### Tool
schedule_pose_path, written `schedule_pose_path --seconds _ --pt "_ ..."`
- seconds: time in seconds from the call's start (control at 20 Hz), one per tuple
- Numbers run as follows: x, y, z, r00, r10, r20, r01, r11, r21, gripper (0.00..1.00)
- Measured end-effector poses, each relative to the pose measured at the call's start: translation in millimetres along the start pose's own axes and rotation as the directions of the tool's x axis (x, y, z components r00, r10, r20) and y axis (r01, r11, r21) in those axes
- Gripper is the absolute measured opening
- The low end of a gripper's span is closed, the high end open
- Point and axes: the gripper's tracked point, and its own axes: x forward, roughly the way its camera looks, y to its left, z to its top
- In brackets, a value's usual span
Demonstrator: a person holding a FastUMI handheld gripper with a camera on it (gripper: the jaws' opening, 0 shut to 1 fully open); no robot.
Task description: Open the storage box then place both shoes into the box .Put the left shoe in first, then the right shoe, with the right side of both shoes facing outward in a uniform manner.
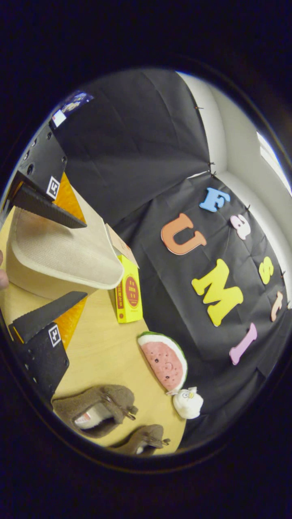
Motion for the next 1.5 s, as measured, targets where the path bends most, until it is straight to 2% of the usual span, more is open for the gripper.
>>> schedule_pose_path --seconds 0.3,0.4,0.45,0.5,0.65,0.7,0.8,0.9,1.25,1.5 --pt "6 5 -19 0.992 0.064 -0.105 -0.044 0.982 0.182 0.95" --pt "9 11 -15 0.991 0.086 -0.106 -0.061 0.973 0.224 0.94" --pt "2 13 -12 0.991 0.088 -0.105 -0.061 0.97 0.236 0.79" --pt "2 15 -7 0.99 0.098 -0.097 -0.071 0.966 0.247 0.78" --pt "-7 17 13 0.995 0.089 -0.035 -0.077 0.965 0.249 0.62" --pt "-8 12 21 0.999 0.045 -0.013 -0.041 0.967 0.25 0.45" --pt "-11 25 15 0.996 0.078 -0.042 -0.067 0.975 0.212 0.13" --pt "-16 26 20 0.996 0.076 -0.044 -0.066 0.977 0.204 0.05" --pt "-26 93 67 0.99 0.144 -0.005 -0.143 0.988 0.064 0.04" --pt "-4 167 84 0.981 0.185 -0.06 -0.187 0.982 -0.029 0.04"
